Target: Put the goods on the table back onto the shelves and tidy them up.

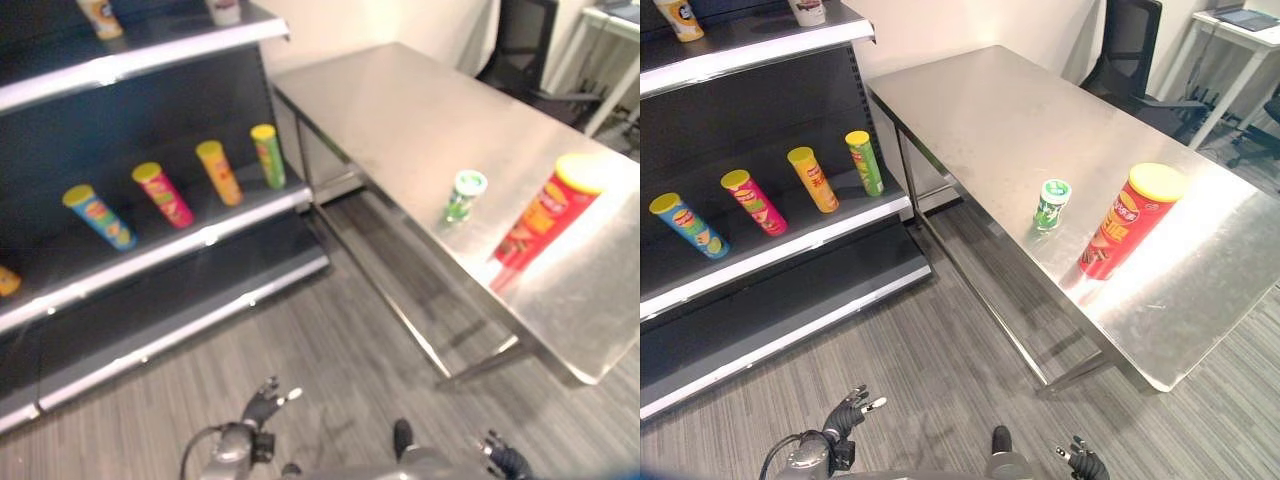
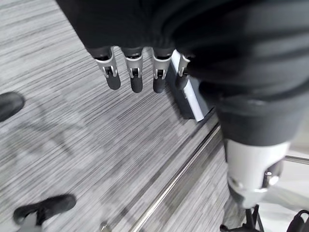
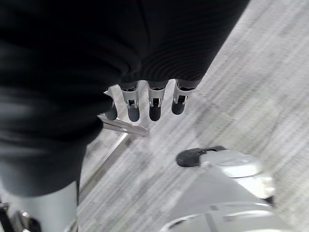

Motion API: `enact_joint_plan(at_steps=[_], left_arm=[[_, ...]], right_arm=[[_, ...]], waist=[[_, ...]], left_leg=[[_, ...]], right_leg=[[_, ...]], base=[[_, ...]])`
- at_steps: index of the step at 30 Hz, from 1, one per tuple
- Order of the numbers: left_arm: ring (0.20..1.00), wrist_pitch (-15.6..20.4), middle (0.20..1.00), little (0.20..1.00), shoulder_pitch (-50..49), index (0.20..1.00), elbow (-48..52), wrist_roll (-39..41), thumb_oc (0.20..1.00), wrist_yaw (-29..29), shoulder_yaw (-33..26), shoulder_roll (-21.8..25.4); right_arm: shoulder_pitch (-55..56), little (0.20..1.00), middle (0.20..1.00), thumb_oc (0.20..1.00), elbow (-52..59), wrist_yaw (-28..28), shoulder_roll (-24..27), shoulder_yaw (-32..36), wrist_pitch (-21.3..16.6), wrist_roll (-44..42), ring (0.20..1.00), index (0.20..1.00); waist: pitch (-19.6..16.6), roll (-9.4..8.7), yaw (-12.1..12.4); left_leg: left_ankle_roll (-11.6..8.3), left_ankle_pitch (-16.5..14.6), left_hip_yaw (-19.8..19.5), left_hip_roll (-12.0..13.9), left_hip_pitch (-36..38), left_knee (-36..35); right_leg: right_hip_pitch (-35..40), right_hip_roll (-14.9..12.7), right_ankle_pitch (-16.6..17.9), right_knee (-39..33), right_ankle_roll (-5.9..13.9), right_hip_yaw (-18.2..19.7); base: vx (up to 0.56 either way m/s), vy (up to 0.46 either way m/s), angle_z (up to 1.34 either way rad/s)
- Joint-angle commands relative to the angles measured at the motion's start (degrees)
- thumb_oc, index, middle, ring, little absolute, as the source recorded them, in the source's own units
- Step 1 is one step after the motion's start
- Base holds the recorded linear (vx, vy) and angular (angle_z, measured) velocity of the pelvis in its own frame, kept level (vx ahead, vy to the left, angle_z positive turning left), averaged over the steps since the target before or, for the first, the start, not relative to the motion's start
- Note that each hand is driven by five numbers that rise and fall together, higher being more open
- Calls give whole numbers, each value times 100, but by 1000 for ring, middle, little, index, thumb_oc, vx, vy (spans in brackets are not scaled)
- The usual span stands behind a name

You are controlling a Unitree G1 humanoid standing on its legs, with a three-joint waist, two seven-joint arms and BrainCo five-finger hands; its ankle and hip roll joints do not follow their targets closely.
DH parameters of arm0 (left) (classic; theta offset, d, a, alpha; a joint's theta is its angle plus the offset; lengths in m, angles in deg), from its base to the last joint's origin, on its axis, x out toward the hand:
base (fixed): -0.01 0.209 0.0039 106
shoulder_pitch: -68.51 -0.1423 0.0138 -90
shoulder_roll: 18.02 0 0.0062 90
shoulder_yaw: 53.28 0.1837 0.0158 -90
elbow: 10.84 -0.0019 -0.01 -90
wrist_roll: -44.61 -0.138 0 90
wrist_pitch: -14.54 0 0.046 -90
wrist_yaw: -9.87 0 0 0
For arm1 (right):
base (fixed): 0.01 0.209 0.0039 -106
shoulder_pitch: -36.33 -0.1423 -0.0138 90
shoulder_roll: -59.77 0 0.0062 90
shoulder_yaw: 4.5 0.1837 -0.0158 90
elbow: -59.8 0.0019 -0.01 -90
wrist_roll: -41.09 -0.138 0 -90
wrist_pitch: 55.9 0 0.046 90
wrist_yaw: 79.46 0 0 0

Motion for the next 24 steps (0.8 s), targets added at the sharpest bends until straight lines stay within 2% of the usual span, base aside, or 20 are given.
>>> enact_joint_plan(at_steps=[1,6,11,14,15,18,19,20,22,23,24], left_arm=[[1000,179,1000,1000,221,1000,154,84,1000,95,-184,29],[1000,188,1000,1000,218,1000,193,105,1000,124,-319,180],[1000,159,1000,1000,-19,1000,84,89,1000,16,-521,350],[1000,94,1000,1000,-207,1000,-135,-34,1000,-40,-733,353],[1000,76,1000,1000,-227,1000,-182,-80,1000,-49,-741,318],[1000,42,1000,1000,-297,1000,-419,-206,1000,-39,-943,228],[1000,20,1000,1000,-319,1000,-503,-198,1000,-44,-1013,189],[1000,6,1000,1000,-316,1000,-492,-219,1000,-30,-1012,172],[1000,4,1000,1000,-283,1000,-611,-286,1000,-54,-1015,175],[1000,4,1000,1000,-279,1000,-613,-287,1000,-54,-1018,176],[1000,-2,1000,1000,-247,1000,-562,-313,1000,-107,-927,177]], right_arm=[[-246,1000,1000,1000,-55,-13,239,-13,-156,-136,1000,1000],[103,1000,1000,1000,243,-137,473,379,-159,-146,1000,1000],[946,1000,1000,1000,476,-226,1113,1883,-146,-555,1000,1000],[1483,1000,1000,1000,1369,-198,1496,2939,29,-751,1000,1000],[1499,1000,1000,1000,1378,-110,1630,3070,25,-812,1000,1000],[1811,1000,1000,1000,3712,-230,1719,3461,189,-784,1000,1000],[1852,1000,1000,1000,4828,-431,1715,3578,296,-711,1000,1000],[1832,1000,1000,1000,5135,-605,1745,3595,369,-642,1000,1000],[1600,1000,1000,1000,5642,-872,2169,3734,448,-382,1000,1000],[1595,1000,1000,1000,5643,-874,2168,3733,450,-380,1000,1000],[1214,1000,1000,1000,5829,-1082,2499,3824,461,-217,1000,1000]], waist=[[-25,-109,67],[18,-258,-43],[15,-424,-181],[-60,-528,-276],[-84,-550,-276],[-109,-619,-318],[-140,-641,-325],[-154,-649,-306],[-162,-663,-234],[-177,-666,-237],[-195,-668,-131]], left_leg=[[-279,66,-138,-26,-2,23],[-234,9,-63,-89,6,23],[-219,-22,-69,-128,-28,23],[-230,-35,-55,-129,-37,23],[-226,-49,-62,-134,-45,23],[-220,-67,-25,-147,-14,23],[-216,-62,-9,-162,-28,23],[-210,-68,-4,-165,-33,23],[-202,-87,-18,-164,-3,23],[-200,-74,-18,-167,-27,23],[-183,-76,-69,-166,-25,23]], right_leg=[[43,-322,296,17,383,-432],[6,-354,373,17,444,-378],[-2,-404,414,76,514,-442],[1,-424,445,82,569,-478],[-4,-434,454,83,582,-493],[2,-439,480,83,606,-487],[-21,-441,507,78,608,-477],[-22,-443,504,71,608,-483],[18,-445,494,58,600,-519],[-5,-448,504,56,594,-517],[46,-451,484,44,581,-578]], base=[[27,75,-17],[10,50,-7],[22,43,-8],[42,29,0],[33,21,-1],[15,18,-3],[15,20,-6],[10,11,-4],[7,2,-2],[7,-17,4],[12,-37,14]])
